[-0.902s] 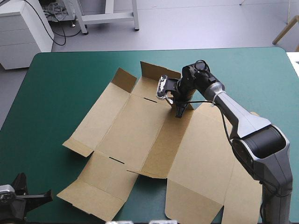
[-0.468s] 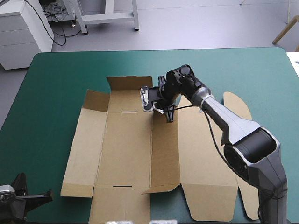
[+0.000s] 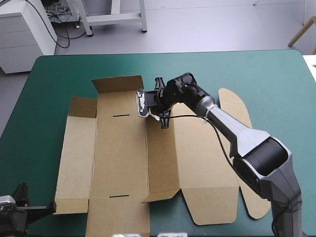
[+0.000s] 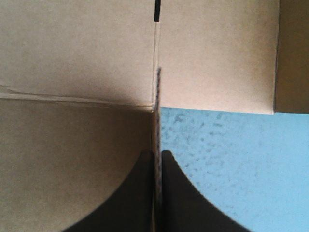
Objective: Fold the box
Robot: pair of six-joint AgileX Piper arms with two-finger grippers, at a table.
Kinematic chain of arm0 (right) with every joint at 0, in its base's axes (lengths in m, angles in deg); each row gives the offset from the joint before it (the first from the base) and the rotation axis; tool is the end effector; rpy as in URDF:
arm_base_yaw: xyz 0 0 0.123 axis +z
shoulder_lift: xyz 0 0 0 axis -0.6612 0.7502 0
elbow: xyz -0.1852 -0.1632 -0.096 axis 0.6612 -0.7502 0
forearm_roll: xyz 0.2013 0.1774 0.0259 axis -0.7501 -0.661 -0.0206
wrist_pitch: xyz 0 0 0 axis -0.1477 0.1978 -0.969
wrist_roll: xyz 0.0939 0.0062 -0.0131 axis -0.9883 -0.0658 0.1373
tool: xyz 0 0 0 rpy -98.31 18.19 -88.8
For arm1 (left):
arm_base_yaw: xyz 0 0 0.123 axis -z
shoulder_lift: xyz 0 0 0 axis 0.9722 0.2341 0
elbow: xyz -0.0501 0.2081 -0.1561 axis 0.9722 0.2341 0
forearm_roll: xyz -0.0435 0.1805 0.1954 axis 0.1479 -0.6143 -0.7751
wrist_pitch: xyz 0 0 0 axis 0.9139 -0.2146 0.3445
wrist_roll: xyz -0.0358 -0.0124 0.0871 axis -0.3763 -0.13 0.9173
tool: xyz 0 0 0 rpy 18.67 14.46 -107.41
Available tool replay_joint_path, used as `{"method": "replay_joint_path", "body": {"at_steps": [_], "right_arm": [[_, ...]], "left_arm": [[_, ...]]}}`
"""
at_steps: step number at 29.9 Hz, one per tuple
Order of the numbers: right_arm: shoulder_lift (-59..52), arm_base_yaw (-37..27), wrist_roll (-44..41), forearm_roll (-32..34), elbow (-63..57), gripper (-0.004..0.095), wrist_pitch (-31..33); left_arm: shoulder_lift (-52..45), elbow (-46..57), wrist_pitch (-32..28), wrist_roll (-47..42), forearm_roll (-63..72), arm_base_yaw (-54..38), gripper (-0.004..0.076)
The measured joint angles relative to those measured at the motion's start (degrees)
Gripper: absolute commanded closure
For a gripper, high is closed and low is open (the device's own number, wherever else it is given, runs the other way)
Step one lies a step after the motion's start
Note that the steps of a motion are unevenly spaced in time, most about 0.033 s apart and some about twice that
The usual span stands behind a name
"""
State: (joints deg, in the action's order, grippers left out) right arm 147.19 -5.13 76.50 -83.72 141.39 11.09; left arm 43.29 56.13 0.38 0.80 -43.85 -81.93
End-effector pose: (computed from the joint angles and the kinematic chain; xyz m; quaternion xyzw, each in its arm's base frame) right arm 0.3815 0.2923 0.2596 -0.7441 0.5904 -0.0276 0.3115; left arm 0.0489 0.0177 0.2802 -0.0830 0.7972 0.0807 0.5925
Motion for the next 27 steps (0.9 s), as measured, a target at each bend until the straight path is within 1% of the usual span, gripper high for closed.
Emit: {"method": "replay_joint_path", "body": {"at_steps": [6,13,20,22,24,27], "right_arm": [[0.0,0.0,-1.3,1.8,0.0,0.0928,0.0],[1.6,0.0,-6.1,5.9,0.1,0.0928,0.0],[2.4,0.0,-6.5,6.5,0.1,0.0925,0.0],[2.5,0.0,-6.6,6.6,0.1,0.0879,0.0],[2.5,0.0,-7.1,6.6,0.1,0.0784,0.0],[2.5,0.0,-8.8,7.0,0.1,0.0546,-0.1]], "left_arm": [[0.0,0.0,0.0,0.0,-0.1,0.0,0.0734],[0.0,0.0,0.0,0.0,-0.1,0.0,0.0734],[0.0,0.0,0.0,0.0,-0.1,0.0,0.0734],[0.0,0.0,0.0,0.0,-0.1,0.0,0.0734],[0.0,0.0,0.0,0.0,-0.1,0.0,0.0734],[0.0,0.0,0.0,0.0,-0.1,0.0,0.0734]]}}
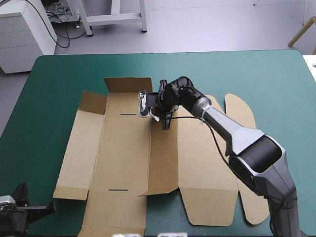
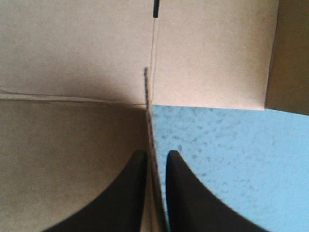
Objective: Fold the box
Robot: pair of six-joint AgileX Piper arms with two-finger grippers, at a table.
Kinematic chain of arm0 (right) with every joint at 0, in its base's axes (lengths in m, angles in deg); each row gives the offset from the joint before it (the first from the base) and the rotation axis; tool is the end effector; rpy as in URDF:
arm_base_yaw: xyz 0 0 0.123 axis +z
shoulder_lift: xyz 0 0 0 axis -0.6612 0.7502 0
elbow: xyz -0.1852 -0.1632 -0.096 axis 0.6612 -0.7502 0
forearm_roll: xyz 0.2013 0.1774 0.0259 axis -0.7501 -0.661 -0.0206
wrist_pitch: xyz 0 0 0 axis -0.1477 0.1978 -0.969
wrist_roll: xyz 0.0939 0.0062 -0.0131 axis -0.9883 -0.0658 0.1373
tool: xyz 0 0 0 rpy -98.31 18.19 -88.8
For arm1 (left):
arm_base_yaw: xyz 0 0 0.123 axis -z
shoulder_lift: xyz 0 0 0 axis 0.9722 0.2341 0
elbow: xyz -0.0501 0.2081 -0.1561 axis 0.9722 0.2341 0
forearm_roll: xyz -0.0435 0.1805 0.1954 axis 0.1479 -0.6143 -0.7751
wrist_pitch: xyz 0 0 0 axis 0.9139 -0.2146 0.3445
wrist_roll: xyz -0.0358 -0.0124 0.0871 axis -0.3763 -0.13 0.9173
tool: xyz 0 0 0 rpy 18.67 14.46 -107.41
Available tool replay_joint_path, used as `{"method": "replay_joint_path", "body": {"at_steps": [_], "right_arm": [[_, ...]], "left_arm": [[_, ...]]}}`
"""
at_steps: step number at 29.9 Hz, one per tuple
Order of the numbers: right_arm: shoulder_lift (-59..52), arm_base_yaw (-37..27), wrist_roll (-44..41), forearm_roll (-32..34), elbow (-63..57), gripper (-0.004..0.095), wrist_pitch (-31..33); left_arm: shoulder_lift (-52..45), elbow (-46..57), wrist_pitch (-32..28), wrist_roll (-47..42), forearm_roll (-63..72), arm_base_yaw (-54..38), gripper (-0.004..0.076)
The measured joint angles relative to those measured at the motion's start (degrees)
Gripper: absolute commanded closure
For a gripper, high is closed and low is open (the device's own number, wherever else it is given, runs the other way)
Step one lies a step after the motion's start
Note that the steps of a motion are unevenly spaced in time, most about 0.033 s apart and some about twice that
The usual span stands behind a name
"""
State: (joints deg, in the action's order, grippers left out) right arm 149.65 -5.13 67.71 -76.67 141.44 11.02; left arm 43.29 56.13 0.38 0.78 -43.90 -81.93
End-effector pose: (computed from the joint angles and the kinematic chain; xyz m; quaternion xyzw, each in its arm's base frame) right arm 0.3912 0.2884 0.2385 -0.7183 0.6336 -0.0551 0.2821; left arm 0.0489 0.0178 0.2802 -0.0831 0.7972 0.0810 0.5925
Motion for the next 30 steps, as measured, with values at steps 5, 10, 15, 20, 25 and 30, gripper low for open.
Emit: {"method": "replay_joint_path", "body": {"at_steps": [5,10,15,20,25,30], "right_arm": [[0.0,0.0,-2.6,0.9,1.1,0.0114,0.1],[-0.4,0.0,-8.9,0.9,7.3,0.0084,2.2],[-2.9,0.0,-20.0,2.9,13.7,0.0098,6.9],[-5.4,0.0,-33.4,9.4,15.6,0.0458,9.7],[-5.6,0.0,-48.6,16.8,15.6,0.0911,12.0],[-7.0,-0.7,-56.2,20.9,15.3,0.0927,17.4]], "left_arm": [[0.0,0.0,0.0,0.0,0.0,0.0,0.0734],[0.0,0.0,0.0,0.0,0.0,0.0,0.0734],[0.0,0.0,0.0,0.0,0.0,0.0,0.0734],[0.0,0.0,0.0,0.0,0.0,0.0,0.0725],[0.0,0.0,0.0,0.0,0.0,0.0,0.0598],[0.0,0.0,0.0,0.0,0.0,0.0,0.0209]]}}
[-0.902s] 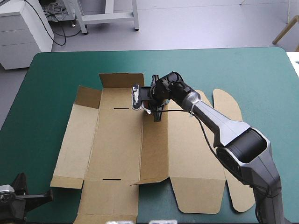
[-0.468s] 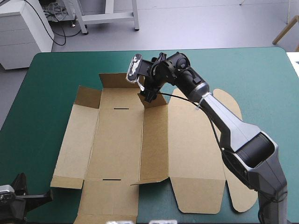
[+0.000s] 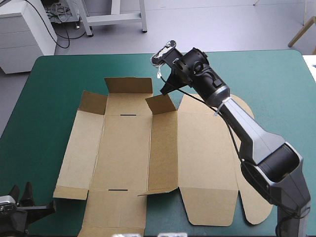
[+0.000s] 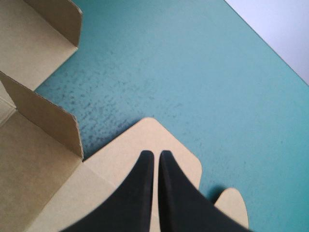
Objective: Fold the box
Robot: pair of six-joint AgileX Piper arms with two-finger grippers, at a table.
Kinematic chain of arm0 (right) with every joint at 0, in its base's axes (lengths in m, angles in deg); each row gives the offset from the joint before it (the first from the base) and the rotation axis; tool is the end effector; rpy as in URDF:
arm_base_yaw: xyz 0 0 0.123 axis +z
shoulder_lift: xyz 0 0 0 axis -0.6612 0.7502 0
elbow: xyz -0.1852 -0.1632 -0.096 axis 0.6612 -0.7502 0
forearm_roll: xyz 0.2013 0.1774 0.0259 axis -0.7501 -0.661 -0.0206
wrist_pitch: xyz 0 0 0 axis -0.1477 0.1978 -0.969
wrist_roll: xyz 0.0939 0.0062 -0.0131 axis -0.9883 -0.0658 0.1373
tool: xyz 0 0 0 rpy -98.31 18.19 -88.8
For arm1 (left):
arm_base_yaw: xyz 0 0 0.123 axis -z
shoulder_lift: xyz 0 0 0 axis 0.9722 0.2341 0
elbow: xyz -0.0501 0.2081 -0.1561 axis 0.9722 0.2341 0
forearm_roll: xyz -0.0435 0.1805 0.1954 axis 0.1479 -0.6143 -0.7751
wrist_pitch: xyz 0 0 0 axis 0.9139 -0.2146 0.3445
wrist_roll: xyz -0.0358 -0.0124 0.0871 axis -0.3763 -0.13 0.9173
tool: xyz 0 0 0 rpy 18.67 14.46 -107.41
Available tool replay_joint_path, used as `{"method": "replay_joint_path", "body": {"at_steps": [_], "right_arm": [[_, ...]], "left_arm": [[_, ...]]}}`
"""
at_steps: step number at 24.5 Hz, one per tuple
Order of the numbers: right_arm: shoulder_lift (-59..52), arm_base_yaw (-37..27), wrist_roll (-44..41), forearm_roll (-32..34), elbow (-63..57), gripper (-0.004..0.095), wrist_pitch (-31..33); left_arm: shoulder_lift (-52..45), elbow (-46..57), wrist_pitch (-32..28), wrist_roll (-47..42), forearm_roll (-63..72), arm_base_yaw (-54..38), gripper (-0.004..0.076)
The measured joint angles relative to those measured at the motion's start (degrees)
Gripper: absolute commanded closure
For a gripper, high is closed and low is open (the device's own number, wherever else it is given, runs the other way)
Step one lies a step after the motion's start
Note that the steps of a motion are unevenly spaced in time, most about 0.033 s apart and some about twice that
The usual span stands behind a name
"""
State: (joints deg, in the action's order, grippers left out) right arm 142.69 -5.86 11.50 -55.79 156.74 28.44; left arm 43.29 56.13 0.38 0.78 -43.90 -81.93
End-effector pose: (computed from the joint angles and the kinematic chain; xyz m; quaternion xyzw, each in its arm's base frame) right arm 0.3831 0.2370 0.3696 -0.3340 0.8686 -0.0821 0.3566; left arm 0.0489 0.0178 0.2802 -0.0831 0.7972 0.0810 0.5925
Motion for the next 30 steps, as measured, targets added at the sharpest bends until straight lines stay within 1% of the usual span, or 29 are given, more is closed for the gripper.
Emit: {"method": "replay_joint_path", "body": {"at_steps": [2,3,7,10,12,15,18,19,20,22,23,27,29,30], "right_arm": [[-1.6,-1.3,-1.3,-0.4,-1.1,0.0928,1.4],[-2.6,-2.3,-1.8,-1.1,-2.2,0.0927,1.8],[-8.8,-6.6,-2.9,-5.7,-10.8,0.0927,0.6],[-16.5,-9.1,-3.4,-9.4,-21.2,0.0927,-3.9],[-22.5,-9.8,-4.0,-10.0,-29.1,0.0927,-8.0],[-31.4,-10.3,-5.7,-9.8,-39.5,0.0927,-11.8],[-40.3,-10.3,-7.8,-9.6,-48.7,0.0927,-14.7],[-46.5,-10.3,-9.2,-9.6,-54.6,0.0927,-16.7],[-49.7,-10.3,-9.8,-9.6,-57.5,0.0927,-17.4],[-58.4,-10.3,-11.5,-9.6,-64.8,0.0927,-19.3],[-64.6,-10.3,-12.5,-9.6,-69.3,0.0927,-20.3],[-78.2,-10.3,-13.2,-9.6,-78.0,0.0926,-21.3],[-81.7,-10.3,-13.4,-9.6,-79.8,0.0926,-21.2],[-82.4,-10.3,-13.4,-9.6,-80.1,0.0926,-20.9]], "left_arm": [[0.0,0.0,-0.1,0.0,0.0,0.0,0.0125],[0.0,0.0,-0.1,-0.2,0.0,0.0,0.0107],[0.0,0.0,-0.1,-0.4,0.0,0.0,0.0108],[0.0,0.0,-0.2,-0.4,0.0,0.0,0.0108],[0.0,0.0,-0.9,-0.4,0.0,0.0,0.0108],[0.2,0.0,-3.2,-0.7,0.0,0.0,0.0108],[3.3,-0.2,-6.7,-0.9,0.0,0.0,0.0108],[7.4,-1.4,-8.3,-0.9,0.0,0.0,0.0108],[9.2,-2.2,-8.7,-0.9,0.0,0.0,0.0108],[16.7,-7.2,-9.5,-0.9,0.0,0.0,0.0108],[21.7,-11.3,-9.8,-0.9,0.0,0.0,0.0108],[32.1,-21.3,-11.7,-0.9,-0.1,0.0,0.0108],[36.6,-25.7,-10.1,-0.9,-0.1,0.0,0.0108],[39.1,-28.1,-7.7,-0.7,-0.1,0.0,0.0108]]}}
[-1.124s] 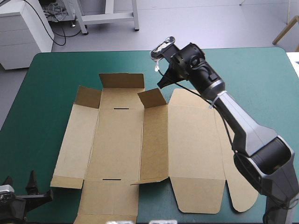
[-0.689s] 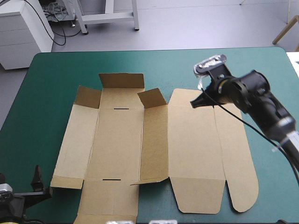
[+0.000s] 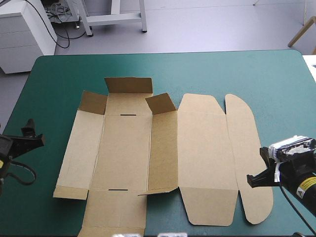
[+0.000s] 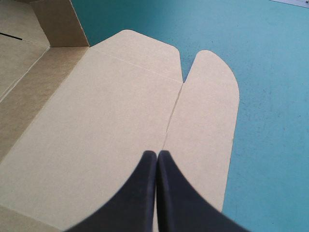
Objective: Fold the box
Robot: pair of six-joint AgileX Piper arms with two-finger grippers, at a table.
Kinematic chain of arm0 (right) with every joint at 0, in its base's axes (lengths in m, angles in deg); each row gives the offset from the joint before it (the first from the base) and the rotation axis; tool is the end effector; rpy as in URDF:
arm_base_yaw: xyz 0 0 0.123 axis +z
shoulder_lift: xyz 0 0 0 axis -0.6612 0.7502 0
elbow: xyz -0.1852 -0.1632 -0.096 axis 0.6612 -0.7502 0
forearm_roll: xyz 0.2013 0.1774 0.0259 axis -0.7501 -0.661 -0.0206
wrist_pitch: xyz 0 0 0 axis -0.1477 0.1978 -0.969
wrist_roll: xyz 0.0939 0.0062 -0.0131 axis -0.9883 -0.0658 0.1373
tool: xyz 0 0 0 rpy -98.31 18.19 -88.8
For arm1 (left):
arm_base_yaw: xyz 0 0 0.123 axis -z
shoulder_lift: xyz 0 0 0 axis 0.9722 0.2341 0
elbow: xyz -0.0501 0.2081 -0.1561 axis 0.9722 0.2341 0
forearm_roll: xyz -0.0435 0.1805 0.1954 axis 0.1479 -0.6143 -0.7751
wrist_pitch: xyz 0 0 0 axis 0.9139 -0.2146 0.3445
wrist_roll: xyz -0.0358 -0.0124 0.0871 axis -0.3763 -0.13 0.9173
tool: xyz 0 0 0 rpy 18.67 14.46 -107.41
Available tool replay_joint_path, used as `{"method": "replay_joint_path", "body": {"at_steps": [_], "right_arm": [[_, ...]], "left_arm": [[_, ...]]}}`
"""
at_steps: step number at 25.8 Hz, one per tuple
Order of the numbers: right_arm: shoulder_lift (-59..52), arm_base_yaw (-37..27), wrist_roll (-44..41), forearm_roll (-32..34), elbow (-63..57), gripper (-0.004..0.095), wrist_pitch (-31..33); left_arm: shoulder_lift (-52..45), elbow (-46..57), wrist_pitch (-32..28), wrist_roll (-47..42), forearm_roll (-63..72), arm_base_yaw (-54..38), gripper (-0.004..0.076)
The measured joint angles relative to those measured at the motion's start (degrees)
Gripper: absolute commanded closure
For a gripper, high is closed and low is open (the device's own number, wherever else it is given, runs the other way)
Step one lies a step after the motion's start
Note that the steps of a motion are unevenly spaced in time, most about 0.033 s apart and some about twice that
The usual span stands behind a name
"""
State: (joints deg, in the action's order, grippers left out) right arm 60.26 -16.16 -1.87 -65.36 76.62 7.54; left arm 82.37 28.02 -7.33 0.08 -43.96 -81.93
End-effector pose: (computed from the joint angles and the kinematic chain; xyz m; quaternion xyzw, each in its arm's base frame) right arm 0.1205 0.0432 0.3457 -0.1466 0.8437 0.0623 0.5126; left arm 0.1515 0.0259 0.3881 -0.0749 0.8149 0.0755 0.5698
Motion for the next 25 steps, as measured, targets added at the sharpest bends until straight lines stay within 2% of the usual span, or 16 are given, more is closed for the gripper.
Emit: {"method": "replay_joint_path", "body": {"at_steps": [4,8,13,16,19,25], "right_arm": [[-0.3,0.0,-0.2,-0.2,-0.1,0.0926,0.7],[-0.7,0.0,-0.1,-0.7,-0.9,0.0926,0.6],[-3.4,0.0,0.4,-1.4,-4.7,0.0926,0.6],[-5.7,0.0,0.4,-1.5,-6.1,0.0926,0.8],[-7.5,0.0,1.0,-1.6,-6.2,0.0927,0.8],[-9.8,0.0,2.2,-1.6,-6.2,0.0927,0.6]], "left_arm": [[12.3,-8.3,9.8,6.3,4.4,0.0,0.0108],[23.1,-10.2,15.6,14.5,14.1,-1.0,0.0108],[35.0,-10.2,23.0,29.7,35.8,-14.6,0.0108],[41.0,-10.2,28.3,37.4,43.8,-22.8,0.0108],[45.8,-10.2,29.5,40.0,44.9,-26.5,0.0108],[52.4,-10.2,29.8,41.4,44.2,-27.0,0.0108]]}}
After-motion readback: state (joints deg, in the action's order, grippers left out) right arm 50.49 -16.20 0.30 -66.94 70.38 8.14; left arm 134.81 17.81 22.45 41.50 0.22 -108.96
